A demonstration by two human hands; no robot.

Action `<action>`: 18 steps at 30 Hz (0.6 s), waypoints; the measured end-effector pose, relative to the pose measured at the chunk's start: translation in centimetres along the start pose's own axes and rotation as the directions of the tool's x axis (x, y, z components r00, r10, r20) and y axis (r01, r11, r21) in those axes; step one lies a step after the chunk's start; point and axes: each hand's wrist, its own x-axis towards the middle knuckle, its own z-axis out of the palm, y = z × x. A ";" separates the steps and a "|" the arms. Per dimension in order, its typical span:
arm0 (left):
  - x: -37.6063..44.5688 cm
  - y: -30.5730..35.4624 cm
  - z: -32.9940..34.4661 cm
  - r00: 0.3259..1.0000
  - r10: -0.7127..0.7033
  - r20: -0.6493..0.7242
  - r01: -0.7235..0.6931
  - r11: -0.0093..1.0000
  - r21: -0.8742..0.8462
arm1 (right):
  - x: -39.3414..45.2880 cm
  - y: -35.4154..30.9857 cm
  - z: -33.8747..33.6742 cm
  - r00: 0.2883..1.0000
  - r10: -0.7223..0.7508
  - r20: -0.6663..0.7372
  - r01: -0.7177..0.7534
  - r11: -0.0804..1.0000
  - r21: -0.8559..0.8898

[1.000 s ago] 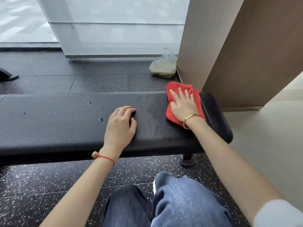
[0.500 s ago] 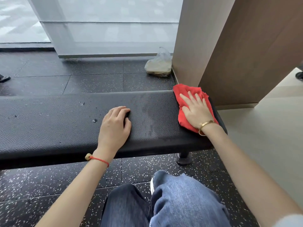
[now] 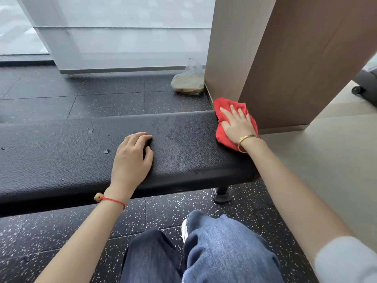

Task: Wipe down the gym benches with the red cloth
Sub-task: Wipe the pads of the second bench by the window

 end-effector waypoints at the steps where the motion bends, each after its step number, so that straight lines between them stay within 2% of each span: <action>1: 0.0 0.0 0.0 1.000 -0.002 0.000 0.002 1.000 -0.002 | 0.3 -0.1 0.0 1.000 0.005 0.001 -0.005 1.000 -0.001; 10: -0.1 -0.1 0.1 1.000 0.003 0.003 -0.003 1.000 0.012 | -10.2 2.8 1.2 0.987 -0.132 -0.093 0.137 0.989 0.049; 13: -0.1 0.0 0.1 1.000 0.007 0.004 -0.007 1.000 0.015 | -8.4 3.4 0.8 0.995 -0.087 -0.058 0.090 0.995 0.039; 18: -0.1 0.0 0.1 1.000 0.005 0.001 -0.005 1.000 0.012 | -0.6 1.7 -0.4 0.998 0.066 0.005 -0.066 0.997 0.037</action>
